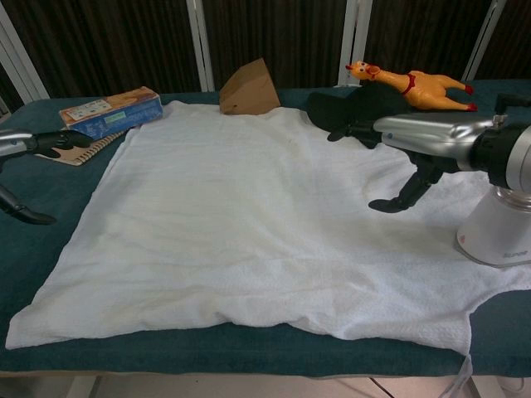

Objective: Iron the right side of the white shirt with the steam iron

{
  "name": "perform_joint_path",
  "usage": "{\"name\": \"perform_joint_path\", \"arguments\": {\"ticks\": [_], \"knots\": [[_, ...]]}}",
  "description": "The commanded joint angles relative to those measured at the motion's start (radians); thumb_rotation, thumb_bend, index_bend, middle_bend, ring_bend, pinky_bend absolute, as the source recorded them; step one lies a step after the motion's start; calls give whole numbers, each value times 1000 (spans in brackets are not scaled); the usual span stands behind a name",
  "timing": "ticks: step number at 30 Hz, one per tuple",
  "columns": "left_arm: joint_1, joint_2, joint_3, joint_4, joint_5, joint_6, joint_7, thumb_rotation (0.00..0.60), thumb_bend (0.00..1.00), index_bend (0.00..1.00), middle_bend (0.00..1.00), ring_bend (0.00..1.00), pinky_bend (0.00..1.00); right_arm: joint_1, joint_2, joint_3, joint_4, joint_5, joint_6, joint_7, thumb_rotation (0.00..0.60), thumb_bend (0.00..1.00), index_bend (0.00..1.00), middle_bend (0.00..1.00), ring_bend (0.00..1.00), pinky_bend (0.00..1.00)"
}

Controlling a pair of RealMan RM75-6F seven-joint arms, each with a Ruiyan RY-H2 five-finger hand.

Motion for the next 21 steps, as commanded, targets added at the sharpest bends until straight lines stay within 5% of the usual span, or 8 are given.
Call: {"name": "perform_joint_path", "arguments": {"ticks": [1, 11, 21], "knots": [[2, 6, 3, -5, -13, 3, 18, 600, 64, 72, 55, 0, 96, 3, 2, -8, -9, 3, 17, -9, 600, 247, 0, 0, 0, 0], [92, 102, 36, -114, -1, 156, 120, 600, 64, 72, 55, 0, 95, -41, 87, -62, -87, -101, 112, -1, 600, 247, 0, 0, 0, 0], [322, 198, 130, -236, 53, 465, 360, 600, 62, 72, 55, 0, 96, -208, 395, -226, -163, -292, 227, 195, 600, 247, 0, 0, 0, 0]]}}
